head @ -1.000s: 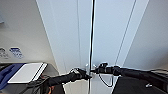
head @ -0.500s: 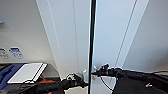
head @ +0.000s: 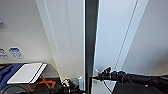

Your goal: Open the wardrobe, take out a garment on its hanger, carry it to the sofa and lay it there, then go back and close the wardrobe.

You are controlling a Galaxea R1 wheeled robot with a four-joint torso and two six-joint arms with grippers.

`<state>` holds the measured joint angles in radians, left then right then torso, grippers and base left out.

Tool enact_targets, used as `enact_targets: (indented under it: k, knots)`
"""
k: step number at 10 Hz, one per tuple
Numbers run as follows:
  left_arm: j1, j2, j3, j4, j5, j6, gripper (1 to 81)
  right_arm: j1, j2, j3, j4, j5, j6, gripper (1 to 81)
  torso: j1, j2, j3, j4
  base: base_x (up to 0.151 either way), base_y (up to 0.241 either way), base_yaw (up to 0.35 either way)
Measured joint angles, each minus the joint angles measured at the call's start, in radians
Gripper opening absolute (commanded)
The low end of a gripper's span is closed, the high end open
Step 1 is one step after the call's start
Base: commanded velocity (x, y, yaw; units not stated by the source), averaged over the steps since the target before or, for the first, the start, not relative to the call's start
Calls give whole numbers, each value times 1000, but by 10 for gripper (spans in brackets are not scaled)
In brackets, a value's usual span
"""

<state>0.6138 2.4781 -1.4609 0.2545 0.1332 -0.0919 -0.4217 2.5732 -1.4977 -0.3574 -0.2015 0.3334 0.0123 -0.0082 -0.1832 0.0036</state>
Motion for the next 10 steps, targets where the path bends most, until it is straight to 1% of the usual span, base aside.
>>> enact_targets:
  k: [1, 3, 5, 7, 9, 10]
  knots:
    - [14, -33, 35, 6, -2, 0, 811, -19, -37, 49, -18, 3, -1, 811, 0, 0, 0, 0, 0, 0, 0]
    - [41, -90, 91, 28, -8, 8, 811, -62, -111, 133, -44, 33, -7, 811, 1, 0, 0, 0, 0, 0, 0]
    - [68, -151, 146, 42, -16, 7, 811, -90, -177, 202, -61, 42, -11, 811, 1, 0, 0, 0, 0, 0, 0]
    - [93, -208, 197, 65, -13, 7, 811, -119, -241, 267, -94, 48, -18, 811, 2, 0, 0, 0, 0, 0, 0]
    - [114, -273, 249, 83, -27, 5, 811, -146, -304, 321, -115, 58, -19, 811, 2, 0, 0, 0, 0, 0, 0]
    - [132, -313, 273, 90, -58, 7, 811, -166, -351, 357, -126, 69, -19, 811, 2, 0, 0, 0, 0, 0, 0]
